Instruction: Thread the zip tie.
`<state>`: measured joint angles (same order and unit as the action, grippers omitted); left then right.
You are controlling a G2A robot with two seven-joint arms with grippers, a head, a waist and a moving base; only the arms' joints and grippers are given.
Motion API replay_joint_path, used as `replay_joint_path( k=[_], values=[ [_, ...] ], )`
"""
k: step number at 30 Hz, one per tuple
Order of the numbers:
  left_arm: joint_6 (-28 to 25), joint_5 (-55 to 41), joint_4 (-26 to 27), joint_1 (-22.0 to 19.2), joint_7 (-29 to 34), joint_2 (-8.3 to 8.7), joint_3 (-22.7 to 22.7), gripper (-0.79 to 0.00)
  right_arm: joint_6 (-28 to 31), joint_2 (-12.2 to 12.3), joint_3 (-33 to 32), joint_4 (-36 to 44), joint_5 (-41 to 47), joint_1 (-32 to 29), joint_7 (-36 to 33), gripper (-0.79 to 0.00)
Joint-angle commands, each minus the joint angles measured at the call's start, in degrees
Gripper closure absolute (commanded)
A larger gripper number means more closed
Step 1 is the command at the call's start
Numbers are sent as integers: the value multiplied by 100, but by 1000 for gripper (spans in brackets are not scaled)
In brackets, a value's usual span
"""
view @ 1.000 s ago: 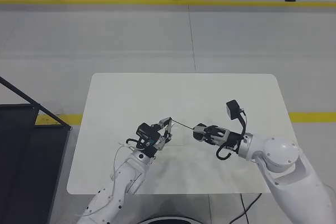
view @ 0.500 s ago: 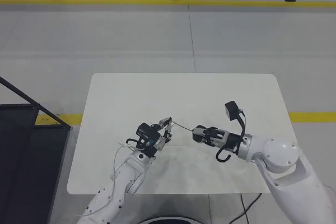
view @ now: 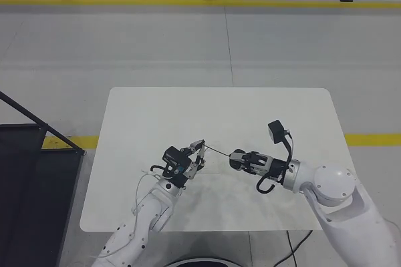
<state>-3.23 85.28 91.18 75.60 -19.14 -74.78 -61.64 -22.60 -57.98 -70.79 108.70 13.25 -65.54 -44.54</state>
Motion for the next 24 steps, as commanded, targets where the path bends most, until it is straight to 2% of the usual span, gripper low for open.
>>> replay_joint_path(
  k=[1,24],
  values=[
    [0,0,0,0,0,0,0,0,8,2,-27,-2,26,-16,16,0],
    [0,0,0,0,0,0,0,0,-43,3,-20,-36,51,27,-7,0]
  ],
)
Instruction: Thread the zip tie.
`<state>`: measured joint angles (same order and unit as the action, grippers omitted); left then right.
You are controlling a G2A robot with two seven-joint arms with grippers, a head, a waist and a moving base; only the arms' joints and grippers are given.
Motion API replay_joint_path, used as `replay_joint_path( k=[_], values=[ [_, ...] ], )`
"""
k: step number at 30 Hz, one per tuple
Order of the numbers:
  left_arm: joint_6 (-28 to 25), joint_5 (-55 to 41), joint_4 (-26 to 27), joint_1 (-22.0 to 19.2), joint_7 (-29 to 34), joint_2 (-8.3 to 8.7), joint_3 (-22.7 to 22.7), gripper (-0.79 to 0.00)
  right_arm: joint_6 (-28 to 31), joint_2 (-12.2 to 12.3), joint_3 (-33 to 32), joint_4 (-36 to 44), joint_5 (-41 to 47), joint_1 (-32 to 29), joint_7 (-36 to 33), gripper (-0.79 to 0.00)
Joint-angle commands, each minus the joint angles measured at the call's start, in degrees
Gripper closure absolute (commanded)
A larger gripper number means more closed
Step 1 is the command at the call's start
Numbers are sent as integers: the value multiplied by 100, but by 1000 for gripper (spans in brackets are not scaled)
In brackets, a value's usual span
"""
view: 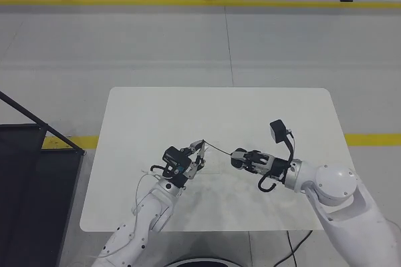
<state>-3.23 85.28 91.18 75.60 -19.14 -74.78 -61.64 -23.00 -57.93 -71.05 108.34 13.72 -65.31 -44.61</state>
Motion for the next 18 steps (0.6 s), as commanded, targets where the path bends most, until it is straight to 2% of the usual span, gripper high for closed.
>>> replay_joint_path(
  k=[1,18],
  values=[
    [0,0,0,0,0,0,0,0,-7,-2,12,-2,5,10,0,0],
    [0,0,0,0,0,0,0,0,-4,-28,71,-24,116,63,136,0]
  ],
)
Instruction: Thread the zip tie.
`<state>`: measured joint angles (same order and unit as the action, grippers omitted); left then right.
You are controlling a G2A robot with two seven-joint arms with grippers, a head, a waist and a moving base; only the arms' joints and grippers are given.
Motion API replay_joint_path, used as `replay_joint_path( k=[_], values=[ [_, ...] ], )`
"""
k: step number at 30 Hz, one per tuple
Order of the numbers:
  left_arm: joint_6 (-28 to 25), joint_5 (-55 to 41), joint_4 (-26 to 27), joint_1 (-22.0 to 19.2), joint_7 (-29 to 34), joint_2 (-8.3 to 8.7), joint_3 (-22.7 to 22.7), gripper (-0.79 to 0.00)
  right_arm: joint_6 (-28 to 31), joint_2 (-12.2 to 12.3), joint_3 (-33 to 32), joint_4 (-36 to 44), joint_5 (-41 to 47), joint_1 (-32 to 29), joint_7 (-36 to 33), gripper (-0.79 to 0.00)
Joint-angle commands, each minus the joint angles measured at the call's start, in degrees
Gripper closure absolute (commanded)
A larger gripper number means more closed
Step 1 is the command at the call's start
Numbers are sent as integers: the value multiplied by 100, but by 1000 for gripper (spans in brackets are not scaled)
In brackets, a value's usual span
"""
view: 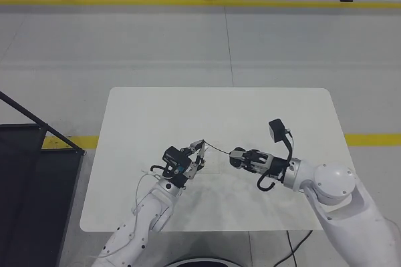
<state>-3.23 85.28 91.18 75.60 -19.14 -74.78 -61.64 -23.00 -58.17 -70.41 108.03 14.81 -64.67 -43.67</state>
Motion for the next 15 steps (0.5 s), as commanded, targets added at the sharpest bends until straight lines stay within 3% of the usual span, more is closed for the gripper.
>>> replay_joint_path(
  k=[1,15],
  values=[
    [0,0,0,0,0,0,0,0,-4,-9,14,19,22,-5,87,0],
    [0,0,0,0,0,0,0,0,418,-53,-78,23,479,-175,345,0]
  ],
)
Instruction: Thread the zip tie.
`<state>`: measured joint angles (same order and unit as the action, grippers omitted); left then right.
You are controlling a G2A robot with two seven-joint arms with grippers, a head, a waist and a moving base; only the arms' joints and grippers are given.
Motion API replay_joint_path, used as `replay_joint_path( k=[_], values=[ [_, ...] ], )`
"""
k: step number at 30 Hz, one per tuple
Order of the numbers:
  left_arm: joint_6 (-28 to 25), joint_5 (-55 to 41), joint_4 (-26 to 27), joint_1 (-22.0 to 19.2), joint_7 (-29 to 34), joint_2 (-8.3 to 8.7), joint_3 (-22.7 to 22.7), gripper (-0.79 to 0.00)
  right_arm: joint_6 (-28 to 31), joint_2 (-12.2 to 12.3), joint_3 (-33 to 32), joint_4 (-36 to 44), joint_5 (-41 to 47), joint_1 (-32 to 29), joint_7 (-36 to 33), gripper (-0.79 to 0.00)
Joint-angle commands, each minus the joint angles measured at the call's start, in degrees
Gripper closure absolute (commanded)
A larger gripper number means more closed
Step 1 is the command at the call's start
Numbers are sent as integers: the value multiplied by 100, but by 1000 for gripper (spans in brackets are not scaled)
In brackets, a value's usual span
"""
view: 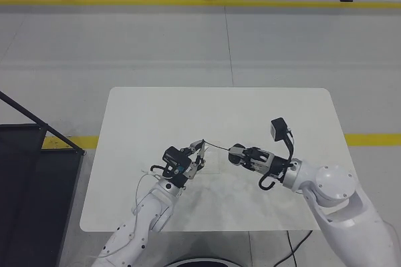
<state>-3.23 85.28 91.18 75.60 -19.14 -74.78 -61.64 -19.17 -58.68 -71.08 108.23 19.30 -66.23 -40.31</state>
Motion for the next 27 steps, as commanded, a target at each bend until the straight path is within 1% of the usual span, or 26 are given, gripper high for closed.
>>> replay_joint_path(
  k=[1,27],
  values=[
    [0,0,0,0,0,0,0,0,70,-3,-21,2,55,-37,8,0],
    [0,0,0,0,0,0,0,0,755,-69,-57,-61,528,-242,95,0]
  ],
)
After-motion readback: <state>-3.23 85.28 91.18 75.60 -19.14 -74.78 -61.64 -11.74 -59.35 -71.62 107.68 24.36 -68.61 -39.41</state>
